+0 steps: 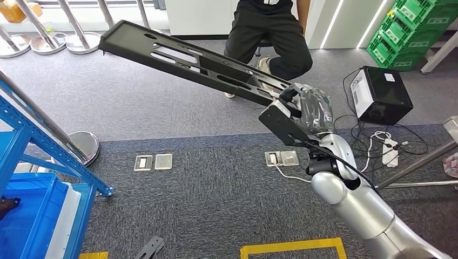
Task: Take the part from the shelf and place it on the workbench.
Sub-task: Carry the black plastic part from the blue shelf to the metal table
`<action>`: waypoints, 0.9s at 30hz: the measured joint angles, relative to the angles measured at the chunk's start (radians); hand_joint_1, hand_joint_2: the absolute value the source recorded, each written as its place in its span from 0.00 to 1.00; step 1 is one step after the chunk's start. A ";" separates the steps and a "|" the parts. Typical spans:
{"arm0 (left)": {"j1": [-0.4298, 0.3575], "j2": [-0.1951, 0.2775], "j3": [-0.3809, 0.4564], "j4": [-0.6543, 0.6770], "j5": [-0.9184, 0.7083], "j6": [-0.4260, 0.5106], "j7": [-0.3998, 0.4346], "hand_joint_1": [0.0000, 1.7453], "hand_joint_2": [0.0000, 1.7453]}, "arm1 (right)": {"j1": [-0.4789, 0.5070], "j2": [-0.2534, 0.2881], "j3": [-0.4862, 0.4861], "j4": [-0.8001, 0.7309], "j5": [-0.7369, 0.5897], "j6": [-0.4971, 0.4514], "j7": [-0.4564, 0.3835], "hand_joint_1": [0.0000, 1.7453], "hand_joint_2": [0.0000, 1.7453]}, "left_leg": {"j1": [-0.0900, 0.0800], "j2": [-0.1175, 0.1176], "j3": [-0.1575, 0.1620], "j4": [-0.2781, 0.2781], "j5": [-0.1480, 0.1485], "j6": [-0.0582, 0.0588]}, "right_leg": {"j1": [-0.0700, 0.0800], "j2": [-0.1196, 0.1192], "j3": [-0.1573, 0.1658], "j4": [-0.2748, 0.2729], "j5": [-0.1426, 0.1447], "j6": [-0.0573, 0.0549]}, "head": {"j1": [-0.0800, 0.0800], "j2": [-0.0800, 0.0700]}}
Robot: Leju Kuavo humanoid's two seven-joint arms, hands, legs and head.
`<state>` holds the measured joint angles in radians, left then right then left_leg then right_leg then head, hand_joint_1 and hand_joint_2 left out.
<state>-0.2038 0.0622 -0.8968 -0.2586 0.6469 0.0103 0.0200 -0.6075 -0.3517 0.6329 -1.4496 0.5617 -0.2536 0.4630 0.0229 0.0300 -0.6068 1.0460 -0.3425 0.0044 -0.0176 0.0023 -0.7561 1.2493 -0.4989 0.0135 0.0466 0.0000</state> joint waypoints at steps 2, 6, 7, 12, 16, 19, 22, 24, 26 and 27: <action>-0.003 0.000 0.000 0.000 -0.003 0.000 0.002 0.00 1.00 | -0.002 0.000 0.000 0.000 0.006 0.002 0.000 1.00 1.00 | -0.002 0.011 0.009 -0.001 -0.007 -0.007 | 0.005 -0.023 0.069 -0.140 0.059 -0.007 | 0.008 0.000; -0.007 0.000 0.000 0.000 -0.010 0.000 0.007 0.00 1.00 | -0.007 0.003 0.000 0.002 0.009 0.005 0.000 1.00 1.00 | -0.006 0.029 0.019 -0.009 -0.012 -0.030 | 0.019 -0.022 0.105 -0.219 0.072 -0.032 | 0.009 0.000; -0.007 0.000 0.000 0.000 -0.011 0.000 0.007 0.00 1.00 | -0.008 0.004 0.000 0.002 0.008 0.006 0.000 1.00 1.00 | -0.005 0.029 0.022 -0.006 -0.016 -0.035 | 0.018 -0.016 0.108 -0.223 0.073 -0.037 | 0.007 0.000; -0.001 0.000 0.000 0.000 -0.014 0.000 0.008 0.00 1.00 | -0.012 0.013 0.002 0.004 0.001 0.010 -0.001 1.00 1.00 | -0.003 -0.019 -0.082 0.224 -0.134 -0.044 | 0.016 0.012 0.121 -0.235 0.074 -0.064 | -0.024 0.000; 0.008 0.000 0.000 0.000 -0.018 0.000 0.014 0.00 1.00 | -0.005 0.017 0.003 0.008 -0.003 0.014 0.002 1.00 1.00 | -0.003 -0.030 -0.081 0.179 -0.060 -0.039 | 0.020 0.049 0.122 -0.224 0.067 -0.065 | -0.042 0.000; 0.008 0.000 0.000 0.000 -0.019 0.000 0.017 0.00 1.00 | 0.000 0.017 0.004 0.009 -0.004 0.016 0.005 1.00 1.00 | -0.003 -0.060 -0.021 0.024 0.004 -0.030 | 0.021 0.073 0.115 -0.210 0.059 -0.054 | -0.048 0.000; 0.006 -0.001 0.000 0.000 -0.021 0.000 0.020 0.00 1.00 | 0.007 0.016 0.004 0.009 -0.006 0.013 0.010 1.00 1.00 | -0.006 -0.049 -0.014 0.005 0.006 -0.016 | 0.016 0.083 0.111 -0.208 0.058 -0.037 | -0.048 0.000; 0.003 -0.004 0.000 0.000 -0.023 0.000 0.021 0.00 1.00 | 0.010 0.014 0.003 0.009 -0.007 0.010 0.012 1.00 1.00 | -0.003 -0.037 -0.004 -0.007 0.012 -0.004 | 0.015 0.056 0.098 -0.176 0.038 -0.025 | -0.043 0.000; 0.002 -0.004 0.000 0.000 -0.024 0.000 0.022 0.00 1.00 | 0.014 0.013 0.003 0.010 -0.008 0.009 0.011 1.00 1.00 | -0.001 -0.026 0.002 -0.014 0.013 0.001 | 0.012 0.020 0.048 -0.073 -0.015 -0.015 | -0.032 0.000; 0.002 -0.004 0.000 0.000 -0.024 -0.001 0.022 0.00 1.00 | 0.017 0.013 0.003 0.010 -0.009 0.009 0.011 1.00 1.00 | -0.001 -0.020 0.002 -0.014 0.012 0.002 | 0.008 0.012 0.015 -0.008 -0.040 -0.010 | -0.027 0.000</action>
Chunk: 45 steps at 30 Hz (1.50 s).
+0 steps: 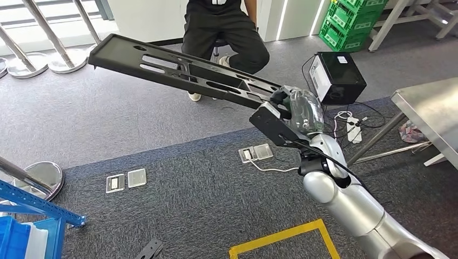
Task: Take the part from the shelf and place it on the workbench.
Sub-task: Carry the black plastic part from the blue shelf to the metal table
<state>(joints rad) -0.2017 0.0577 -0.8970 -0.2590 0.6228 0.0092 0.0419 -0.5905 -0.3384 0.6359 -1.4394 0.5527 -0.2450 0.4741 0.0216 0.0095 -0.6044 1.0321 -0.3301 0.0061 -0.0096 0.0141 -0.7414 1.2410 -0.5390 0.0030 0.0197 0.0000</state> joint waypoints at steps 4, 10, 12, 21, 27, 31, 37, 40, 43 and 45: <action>0.000 -0.001 0.000 0.000 -0.003 -0.007 -0.001 0.00 1.00 | 0.010 0.000 0.000 0.002 -0.004 -0.003 -0.002 1.00 1.00 | 0.001 0.024 0.007 0.002 -0.009 -0.006 | -0.009 -0.015 0.001 -0.022 0.053 0.006 | 0.019 0.000; -0.003 -0.002 0.000 0.000 -0.004 -0.012 -0.004 0.00 1.00 | 0.011 0.000 0.000 0.002 -0.005 -0.015 -0.009 1.00 1.00 | -0.004 0.050 0.022 -0.002 -0.024 -0.039 | 0.009 -0.030 0.091 -0.213 0.111 -0.026 | 0.022 0.000; -0.004 -0.002 0.000 0.000 -0.004 -0.013 -0.004 0.00 1.00 | 0.011 0.000 -0.001 0.002 -0.005 -0.017 -0.010 1.00 1.00 | 0.000 0.037 0.018 0.026 -0.046 -0.049 | 0.006 -0.019 0.098 -0.222 0.113 -0.039 | 0.016 0.000; 0.001 -0.001 0.000 0.000 -0.005 -0.013 -0.004 0.00 1.00 | 0.018 0.002 -0.001 0.003 -0.012 -0.028 -0.026 1.00 1.00 | -0.004 -0.031 -0.044 0.095 -0.026 -0.035 | 0.016 0.049 0.105 -0.210 0.101 -0.057 | -0.026 0.000; -0.003 0.001 0.000 0.001 -0.011 -0.012 -0.005 0.00 1.00 | 0.023 0.002 -0.004 0.004 -0.015 -0.047 -0.051 1.00 1.00 | -0.006 -0.031 -0.009 0.000 0.005 -0.011 | 0.009 0.054 0.087 -0.186 0.089 -0.026 | -0.024 0.000; -0.008 0.003 0.000 0.001 -0.025 -0.011 -0.006 0.00 1.00 | 0.033 0.001 -0.005 0.004 -0.009 -0.054 -0.045 1.00 1.00 | -0.004 -0.005 0.003 -0.009 0.004 0.000 | -0.001 -0.001 -0.015 0.023 -0.007 -0.007 | -0.006 0.000; -0.013 0.008 0.000 0.001 -0.029 -0.010 -0.013 0.00 1.00 | 0.053 -0.009 -0.011 -0.010 0.002 -0.060 -0.031 1.00 1.00 | -0.002 0.032 0.018 0.000 -0.018 -0.024 | -0.010 -0.039 0.072 -0.168 0.105 0.000 | 0.018 0.000; -0.014 0.013 0.000 0.001 -0.026 -0.009 -0.023 0.00 1.00 | 0.051 -0.009 -0.011 -0.016 0.003 -0.059 -0.028 1.00 1.00 | -0.003 0.047 0.025 -0.003 -0.024 -0.043 | 0.000 -0.030 0.087 -0.202 0.105 -0.018 | 0.012 0.000; -0.010 0.014 0.000 0.001 -0.025 -0.009 -0.029 0.00 1.00 | 0.044 -0.008 -0.011 -0.016 0.001 -0.059 -0.030 1.00 1.00 | 0.003 0.029 0.016 0.044 -0.062 -0.058 | -0.001 -0.015 0.094 -0.210 0.106 -0.039 | 0.000 0.000; -0.006 0.015 0.000 0.001 -0.024 -0.009 -0.032 0.00 1.00 | 0.041 -0.006 -0.011 -0.016 0.001 -0.059 -0.032 1.00 1.00 | 0.002 0.006 -0.039 0.165 -0.126 -0.057 | 0.001 -0.006 0.097 -0.212 0.105 -0.050 | -0.015 0.000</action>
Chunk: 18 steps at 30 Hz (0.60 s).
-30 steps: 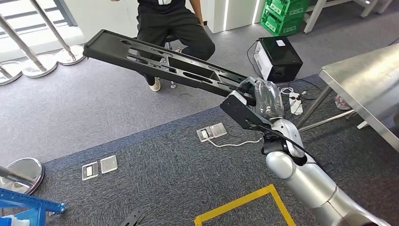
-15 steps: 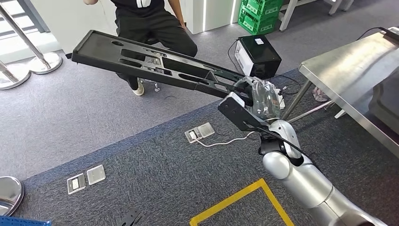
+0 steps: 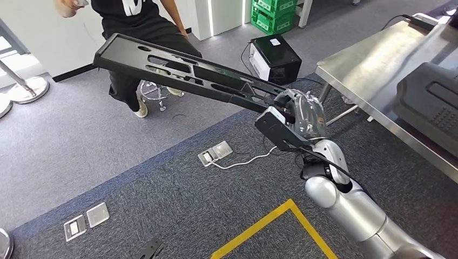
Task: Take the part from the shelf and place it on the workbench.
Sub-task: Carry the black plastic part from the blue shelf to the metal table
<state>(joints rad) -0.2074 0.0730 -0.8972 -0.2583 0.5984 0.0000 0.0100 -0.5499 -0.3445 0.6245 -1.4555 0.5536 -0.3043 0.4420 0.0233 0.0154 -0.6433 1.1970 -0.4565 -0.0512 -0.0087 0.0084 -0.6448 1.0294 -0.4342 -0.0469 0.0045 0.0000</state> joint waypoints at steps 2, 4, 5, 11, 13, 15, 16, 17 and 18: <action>0.006 0.001 0.000 0.000 0.000 0.000 -0.001 0.00 1.00 | 0.000 0.002 0.000 0.000 -0.001 0.000 0.000 1.00 1.00 | -0.004 -0.007 -0.062 0.116 -0.039 0.003 | 0.006 0.013 0.001 0.000 -0.002 -0.005 | -0.011 0.000; 0.010 0.002 0.000 0.000 0.000 0.000 -0.002 0.00 1.00 | 0.000 0.002 0.000 0.000 -0.001 0.000 0.000 1.00 1.00 | -0.008 -0.009 -0.064 0.101 -0.003 0.011 | 0.012 0.028 0.004 0.001 -0.002 -0.007 | -0.015 0.000; 0.011 0.003 0.000 0.000 0.000 0.000 -0.002 0.00 1.00 | 0.000 0.002 0.000 0.000 -0.001 0.000 0.000 1.00 1.00 | -0.010 -0.014 -0.039 0.040 0.037 0.018 | 0.014 0.036 0.007 0.001 -0.003 -0.007 | -0.017 0.000; 0.011 0.007 0.000 0.000 0.004 0.000 -0.002 0.00 1.00 | -0.001 0.004 0.000 0.000 -0.005 0.000 -0.002 1.00 1.00 | -0.017 -0.039 0.038 -0.162 0.122 0.043 | 0.013 0.069 0.002 0.005 -0.004 0.011 | -0.017 0.000; 0.011 0.008 0.000 0.000 0.007 0.002 -0.003 0.00 1.00 | -0.005 0.004 0.000 0.000 -0.008 0.000 -0.006 1.00 1.00 | -0.014 -0.026 0.045 -0.174 0.128 0.053 | 0.013 0.049 -0.011 0.036 -0.025 0.022 | -0.012 0.000; 0.012 0.008 0.000 0.000 0.008 0.003 -0.009 0.00 1.00 | -0.011 0.005 0.000 0.000 -0.011 0.000 -0.008 1.00 1.00 | -0.013 -0.015 0.049 -0.181 0.131 0.059 | 0.009 0.017 -0.058 0.140 -0.081 0.032 | -0.002 0.000; 0.013 0.009 0.000 0.000 0.008 0.003 -0.014 0.00 1.00 | -0.013 0.006 0.000 0.001 -0.013 0.000 -0.009 1.00 1.00 | -0.013 -0.009 0.049 -0.180 0.131 0.060 | 0.005 0.009 -0.090 0.207 -0.109 0.036 | 0.002 0.000; 0.015 0.009 0.000 0.000 0.008 0.003 -0.017 0.00 1.00 | -0.013 0.006 0.000 0.001 -0.014 0.000 -0.009 1.00 1.00 | -0.013 -0.003 0.048 -0.179 0.130 0.061 | 0.000 0.004 -0.116 0.259 -0.125 0.041 | 0.005 0.000; 0.017 0.009 0.000 0.000 0.009 0.003 -0.020 0.00 1.00 | -0.014 0.006 0.000 0.002 -0.015 0.000 -0.009 1.00 1.00 | -0.013 0.003 0.049 -0.178 0.128 0.060 | -0.004 0.001 -0.127 0.280 -0.123 0.044 | 0.008 0.000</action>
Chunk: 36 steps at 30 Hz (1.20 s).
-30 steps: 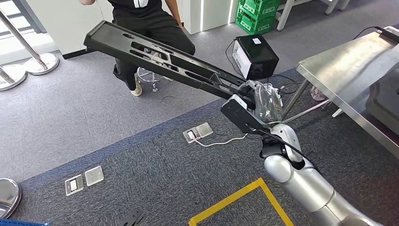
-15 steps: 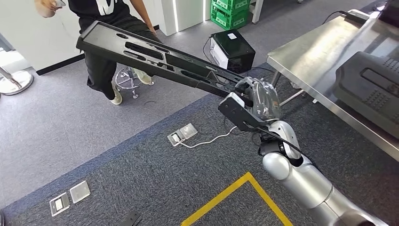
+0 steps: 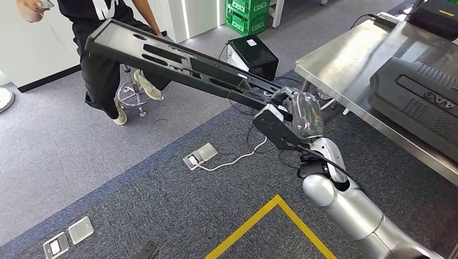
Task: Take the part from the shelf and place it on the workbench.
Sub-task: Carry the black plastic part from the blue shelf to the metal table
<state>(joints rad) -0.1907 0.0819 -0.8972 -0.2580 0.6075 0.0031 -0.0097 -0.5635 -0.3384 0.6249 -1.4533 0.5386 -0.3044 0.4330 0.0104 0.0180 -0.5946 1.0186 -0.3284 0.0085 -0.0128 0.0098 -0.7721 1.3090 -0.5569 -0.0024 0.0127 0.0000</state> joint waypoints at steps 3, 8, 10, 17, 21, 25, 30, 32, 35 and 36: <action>0.001 0.000 0.000 0.000 0.005 0.000 -0.004 0.00 1.00 | -0.008 0.001 0.000 0.001 0.000 0.000 -0.003 1.00 1.00 | 0.003 0.016 0.003 0.006 -0.009 -0.011 | -0.009 -0.025 0.070 -0.146 0.083 0.006 | 0.013 0.000; 0.003 0.002 0.000 0.000 0.014 0.000 -0.009 0.00 1.00 | -0.023 0.004 0.001 0.001 0.000 -0.002 -0.012 1.00 1.00 | -0.003 0.038 0.006 0.012 -0.021 -0.039 | 0.004 -0.036 0.124 -0.267 0.110 -0.018 | 0.011 0.000; 0.003 0.002 0.000 0.000 0.018 0.000 -0.016 0.00 1.00 | -0.031 0.005 0.001 0.001 0.000 -0.005 -0.013 1.00 1.00 | 0.002 0.029 0.002 0.041 -0.043 -0.050 | 0.003 -0.024 0.128 -0.273 0.111 -0.031 | 0.004 0.000; 0.019 0.002 0.000 0.000 0.041 -0.001 -0.035 0.00 1.00 | -0.045 0.020 0.006 0.014 -0.017 -0.009 -0.035 1.00 1.00 | 0.002 -0.014 -0.110 0.254 -0.107 -0.049 | 0.011 0.027 0.136 -0.275 0.110 -0.050 | -0.026 0.000; 0.021 0.004 0.000 0.000 0.048 -0.001 -0.042 0.00 1.00 | -0.063 0.037 0.011 0.023 -0.020 -0.007 -0.043 1.00 1.00 | 0.002 -0.059 -0.025 0.036 -0.005 -0.035 | 0.012 0.055 0.133 -0.270 0.108 -0.041 | -0.033 0.000; 0.021 0.004 0.000 0.000 0.049 -0.001 -0.043 0.00 1.00 | -0.074 0.043 0.013 0.032 -0.021 -0.007 -0.044 1.00 1.00 | 0.002 -0.044 -0.015 0.010 0.000 -0.017 | 0.008 0.058 0.125 -0.257 0.099 -0.020 | -0.029 0.000; 0.022 0.004 0.001 0.000 0.052 0.000 -0.040 0.00 1.00 | -0.082 0.045 0.019 0.045 -0.030 -0.008 -0.048 1.00 1.00 | 0.000 -0.011 -0.008 0.001 0.003 -0.003 | 0.000 0.001 0.004 -0.006 -0.012 -0.003 | -0.004 0.000; 0.023 0.003 0.001 0.000 0.055 -0.001 -0.038 0.00 1.00 | -0.083 0.045 0.023 0.053 -0.038 -0.009 -0.049 1.00 1.00 | 0.000 0.000 -0.007 0.004 -0.001 -0.006 | -0.004 -0.004 0.018 -0.040 0.025 0.000 | 0.003 0.000; 0.021 0.003 0.001 0.000 0.060 -0.010 -0.035 0.00 1.00 | -0.085 0.045 0.024 0.061 -0.045 -0.010 -0.054 1.00 1.00 | -0.003 0.015 -0.004 0.011 -0.012 -0.018 | 0.001 -0.036 0.112 -0.230 0.103 -0.006 | 0.012 0.000; 0.021 0.003 0.001 0.000 0.060 -0.012 -0.033 0.00 1.00 | -0.086 0.045 0.025 0.064 -0.045 -0.011 -0.054 1.00 1.00 | -0.005 0.018 -0.004 0.013 -0.014 -0.022 | 0.004 -0.042 0.126 -0.260 0.108 -0.010 | 0.012 0.000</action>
<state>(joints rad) -0.1697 0.0847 -0.8965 -0.2579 0.6675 -0.0094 -0.0423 -0.6496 -0.2937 0.6496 -1.3897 0.4932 -0.3153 0.3788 0.0055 0.0363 -0.5982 1.0318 -0.3429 -0.0139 -0.0084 -0.0320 -0.6462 1.0491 -0.4489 -0.0127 0.0249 0.0000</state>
